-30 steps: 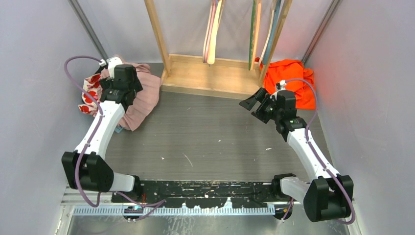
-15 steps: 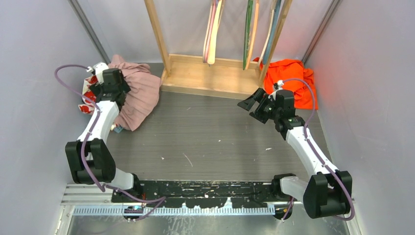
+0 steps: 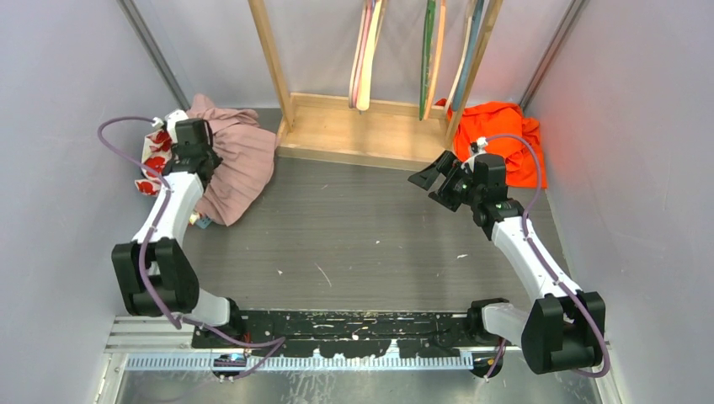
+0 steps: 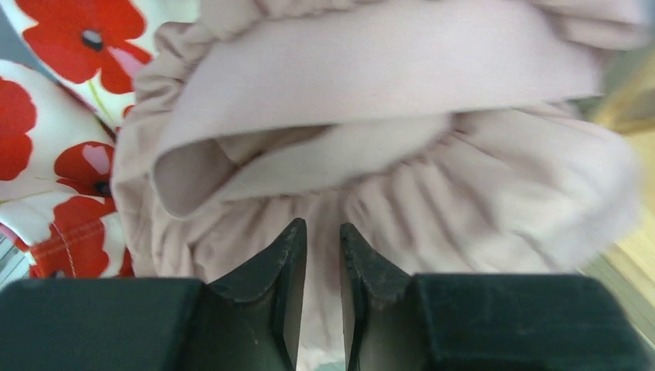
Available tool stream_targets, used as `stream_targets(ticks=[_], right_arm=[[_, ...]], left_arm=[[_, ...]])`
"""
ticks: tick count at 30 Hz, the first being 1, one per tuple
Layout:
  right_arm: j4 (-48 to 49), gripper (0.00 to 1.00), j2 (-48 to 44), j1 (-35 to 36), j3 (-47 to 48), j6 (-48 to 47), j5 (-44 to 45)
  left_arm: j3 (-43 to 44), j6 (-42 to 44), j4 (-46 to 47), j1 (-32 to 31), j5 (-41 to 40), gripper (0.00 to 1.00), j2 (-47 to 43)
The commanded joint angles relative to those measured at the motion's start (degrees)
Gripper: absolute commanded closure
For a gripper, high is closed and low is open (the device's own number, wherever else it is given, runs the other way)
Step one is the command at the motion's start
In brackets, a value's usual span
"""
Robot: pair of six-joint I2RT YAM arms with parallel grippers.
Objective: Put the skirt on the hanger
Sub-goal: Pick up the skirt from the bin.
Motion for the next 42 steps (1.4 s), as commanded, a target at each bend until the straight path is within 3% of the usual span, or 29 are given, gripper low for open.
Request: stream_targets(ticks=[1, 5, 8, 10, 12, 14, 19, 26, 36, 42], right_arm=[[1.6, 0.06, -1.5, 0.4, 1.2, -0.5, -1.1], [-0.7, 0.07, -3.3, 0.4, 2.9, -0.7, -1.2], [-1.6, 0.07, -5.1, 0.4, 3.3, -0.7, -1.6], [-1.7, 0.07, -5.8, 0.4, 3.3, -0.4, -1.8], [-1.4, 0.07, -6.2, 0.4, 3.1, -0.3, -2.1], [-1.5, 0.07, -6.2, 0.4, 2.9, -0.3, -2.3], [-0.6, 0.07, -6.2, 0.5, 1.6, 0.2, -2.9], [2.4, 0.07, -4.7, 0.8, 0.3, 1.0, -4.1], [6.8, 0.07, -0.3, 1.0, -0.3, 1.5, -6.0], [7.9, 0.07, 1.2, 1.0, -0.3, 1.9, -7.0]], left_arm=[[7.4, -0.6, -9.2, -6.0, 5.4, 0.77, -8.5], [11.3, 0.0, -18.6, -12.3, 8.9, 0.77, -14.5], [10.9, 0.7, -22.3, -12.7, 9.6, 0.77, -18.3], [9.5, 1.8, -22.8, -12.5, 3.5, 0.47, -19.1], [9.0, 1.7, -22.5, -10.0, 3.6, 0.34, -17.3], [8.9, 0.3, -21.1, -7.2, 3.8, 0.02, -14.3], [10.8, -1.4, -17.2, -0.8, 4.6, 0.01, -4.3], [14.4, 0.8, -10.9, 0.3, -1.4, 0.01, 3.5], [8.9, 5.4, 2.4, 1.0, -3.6, 0.02, 0.4], [12.4, 8.7, 3.5, 2.0, 2.9, 0.04, 7.2]])
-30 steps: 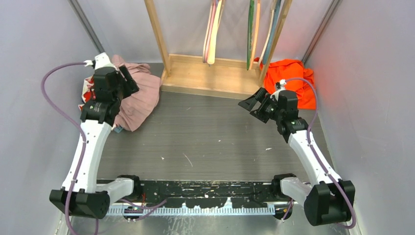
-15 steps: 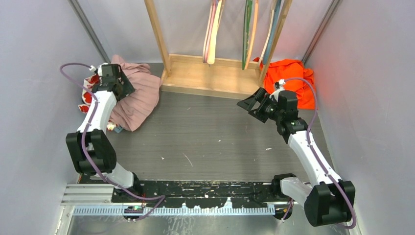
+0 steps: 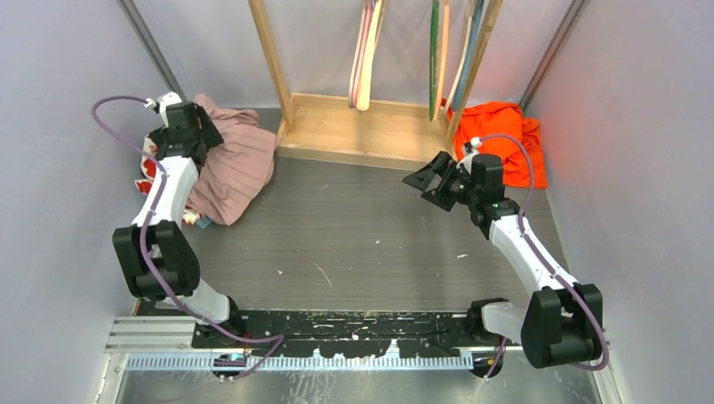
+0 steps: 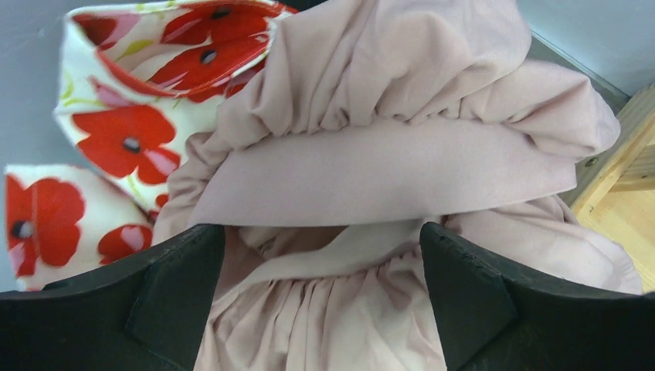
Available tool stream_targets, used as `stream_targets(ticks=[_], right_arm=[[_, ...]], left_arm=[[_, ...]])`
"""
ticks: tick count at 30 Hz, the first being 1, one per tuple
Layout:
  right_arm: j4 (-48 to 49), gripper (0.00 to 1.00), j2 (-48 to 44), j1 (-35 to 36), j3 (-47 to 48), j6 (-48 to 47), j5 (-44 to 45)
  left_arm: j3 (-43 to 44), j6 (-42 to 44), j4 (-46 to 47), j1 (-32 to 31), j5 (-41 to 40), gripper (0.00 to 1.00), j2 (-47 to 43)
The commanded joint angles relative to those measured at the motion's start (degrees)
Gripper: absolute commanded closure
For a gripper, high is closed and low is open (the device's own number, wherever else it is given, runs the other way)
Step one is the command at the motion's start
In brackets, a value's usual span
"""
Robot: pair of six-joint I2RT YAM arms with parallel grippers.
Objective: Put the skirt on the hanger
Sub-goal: Pick up the skirt from the bin.
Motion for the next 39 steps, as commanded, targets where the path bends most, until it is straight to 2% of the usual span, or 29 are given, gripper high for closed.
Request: stream_targets(ticks=[1, 5, 10, 12, 13, 15, 19, 25, 28, 33, 39], right_arm=[[4.3, 0.07, -0.3, 0.3, 0.8, 0.7, -1.9], [4.5, 0.07, -0.3, 0.3, 0.8, 0.8, -2.2], [4.5, 0.07, 0.0, 0.3, 0.9, 0.8, -2.1], [4.3, 0.07, -0.1, 0.3, 0.9, 0.8, -2.2], [4.3, 0.07, -0.2, 0.3, 0.8, 0.8, -2.2], [4.1, 0.07, -0.6, 0.3, 0.8, 0.9, -2.2], [3.4, 0.07, -1.9, 0.3, 0.6, 1.1, -2.1], [2.5, 0.07, -4.0, 0.3, 0.7, 1.8, -2.0], [0.5, 0.07, -5.1, 0.3, 1.7, 1.2, -1.7], [-5.4, 0.07, -6.5, 0.3, 5.8, -0.8, -1.2], [-17.1, 0.08, -6.8, 0.4, 11.6, -5.1, 1.5]], left_arm=[[3.0, 3.9, 6.4, 0.8, 5.1, 0.04, 4.2], [4.2, 4.5, 6.4, 1.0, 9.7, 0.11, 6.5], [3.9, 3.4, 4.8, 0.8, 13.4, 0.42, 4.0], [4.2, 2.3, 2.3, 0.8, 13.5, 0.57, 2.0], [4.4, 1.7, 0.9, 0.8, 13.5, 0.68, 0.8], [4.3, 0.4, -1.4, 0.7, 13.7, 0.97, -2.0], [6.3, -0.7, -8.4, 0.7, 17.2, 1.0, -6.5], [7.4, -2.3, -16.2, 0.1, 27.3, 1.0, -11.6], [6.8, -3.4, -19.3, -3.0, 33.8, 1.0, -14.7], [4.8, -5.3, -21.4, -17.2, 36.1, 1.0, -20.1], [-1.4, -9.4, -18.1, -38.0, 32.9, 1.0, -19.4]])
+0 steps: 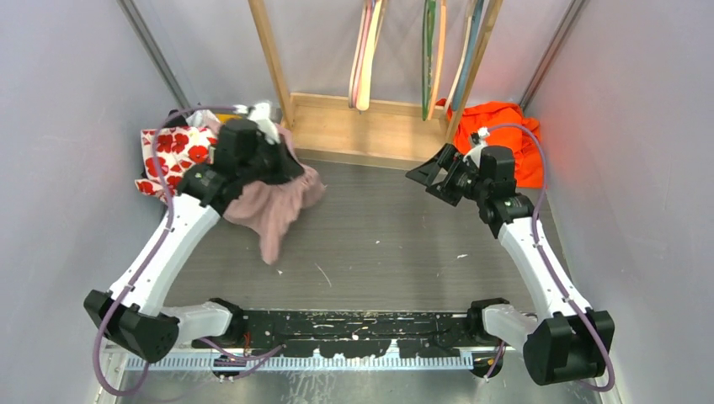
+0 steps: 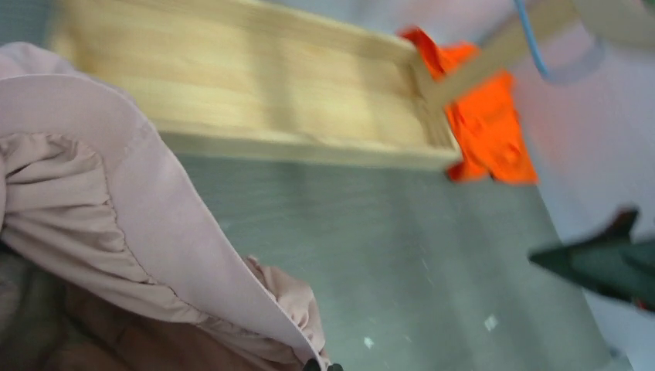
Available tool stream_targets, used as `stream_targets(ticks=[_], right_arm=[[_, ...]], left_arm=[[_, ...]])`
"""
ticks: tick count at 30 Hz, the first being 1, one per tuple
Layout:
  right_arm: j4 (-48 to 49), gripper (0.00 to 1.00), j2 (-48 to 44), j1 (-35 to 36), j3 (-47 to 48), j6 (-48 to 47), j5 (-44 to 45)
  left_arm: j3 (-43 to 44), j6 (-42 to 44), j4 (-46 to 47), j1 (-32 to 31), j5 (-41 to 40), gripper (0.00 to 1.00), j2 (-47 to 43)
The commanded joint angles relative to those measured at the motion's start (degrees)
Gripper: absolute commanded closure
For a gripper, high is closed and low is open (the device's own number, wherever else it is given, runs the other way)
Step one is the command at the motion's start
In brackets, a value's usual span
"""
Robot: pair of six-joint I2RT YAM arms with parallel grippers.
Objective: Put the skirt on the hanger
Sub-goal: Pick up the skirt from the bin, then adjust the skirt at the center of the board.
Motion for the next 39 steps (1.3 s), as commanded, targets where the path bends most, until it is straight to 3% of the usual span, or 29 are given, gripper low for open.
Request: stream_targets(ticks=[1, 8, 12, 18, 24, 32, 39], right_arm=[[-8.5, 0.08, -1.8, 0.4, 5.6, -4.6, 3.0], [-9.2, 0.34, -2.1, 2.0, 2.7, -8.4, 5.1], [-9.5, 0.39, 3.3, 10.9, 2.8, -12.5, 8.6], [-9.9, 0.45, 16.0, 26.6, 9.9, -20.8, 16.1], [-7.2, 0.54, 25.3, 36.2, 14.7, -25.8, 25.0], [0.6, 0.45, 30.3, 38.8, 16.6, -28.1, 29.3], [1.3, 0.45, 36.4, 39.0, 20.3, -29.4, 30.1]], left_arm=[[-5.4, -4.0, 2.7, -12.8, 0.5, 1.0, 0.0], [-20.2, -9.4, 10.8, -33.3, -7.7, 1.0, 2.4], [-28.4, -14.5, 12.1, -39.5, -12.8, 1.0, -0.7], [-37.9, -25.3, 7.4, -42.6, -19.9, 1.0, -14.1], [-44.3, -31.1, 1.4, -42.9, -26.3, 1.0, -23.6], [-42.8, -31.0, -0.7, -42.9, -25.9, 1.0, -20.8], [-42.6, -31.1, -2.2, -42.9, -26.0, 1.0, -22.3]])
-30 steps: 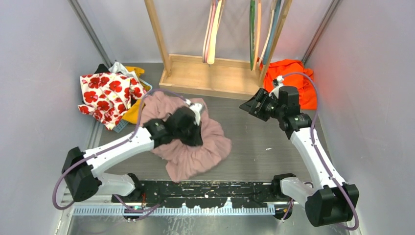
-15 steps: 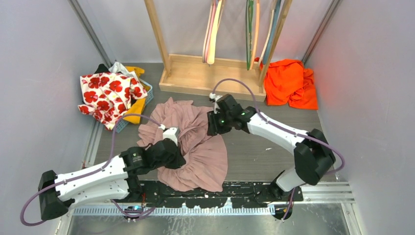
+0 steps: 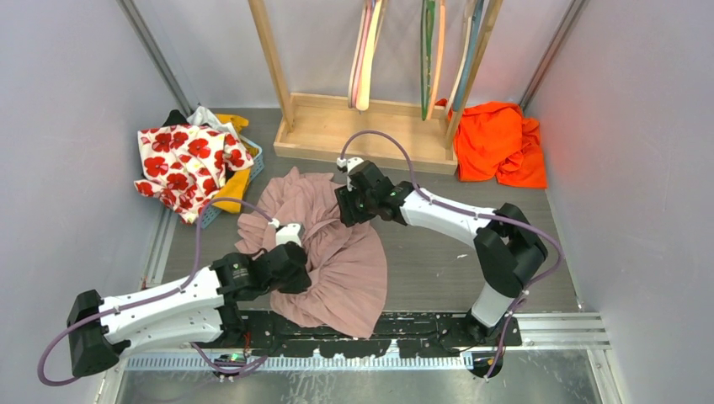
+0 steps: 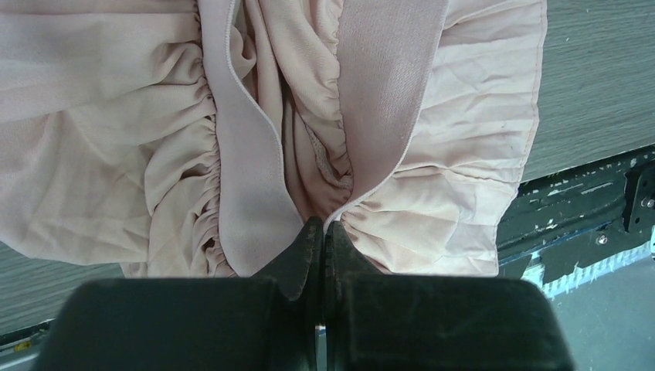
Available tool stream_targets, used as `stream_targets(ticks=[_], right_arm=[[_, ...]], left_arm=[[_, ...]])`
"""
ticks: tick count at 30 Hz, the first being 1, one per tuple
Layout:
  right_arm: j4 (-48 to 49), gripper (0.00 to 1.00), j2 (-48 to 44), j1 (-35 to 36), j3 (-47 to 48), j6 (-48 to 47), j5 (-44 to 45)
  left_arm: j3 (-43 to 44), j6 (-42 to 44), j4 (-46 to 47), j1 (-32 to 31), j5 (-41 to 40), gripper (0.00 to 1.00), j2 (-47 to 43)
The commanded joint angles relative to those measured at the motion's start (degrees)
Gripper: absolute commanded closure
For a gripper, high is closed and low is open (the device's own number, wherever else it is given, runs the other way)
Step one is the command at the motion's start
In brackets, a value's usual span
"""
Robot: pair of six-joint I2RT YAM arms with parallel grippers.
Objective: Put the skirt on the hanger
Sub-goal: Adjust the skirt at the center of the board.
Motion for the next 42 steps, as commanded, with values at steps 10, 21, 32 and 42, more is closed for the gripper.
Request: stream_targets(ticks=[10, 21, 32, 42], right_arm=[[3.8, 0.56, 4.2, 1.7, 4.1, -1.9, -0.3], [4.3, 0.41, 2.7, 5.2, 0.4, -1.6, 0.2], [4.7, 0.5, 4.9, 5.4, 2.9, -2.0, 6.0], [2.5, 0.72, 11.2, 5.4, 11.2, -2.7, 1.9]], left_arm=[[1.4, -0.8, -4.9, -0.2, -2.4, 1.0, -5.7], [3.0, 3.3, -5.4, -0.2, -0.4, 1.0, -1.9], [5.8, 6.9, -10.6, -0.2, -0.9, 1.0, -1.8], [4.9, 6.2, -11.3, -0.2, -2.2, 1.0, -5.7]])
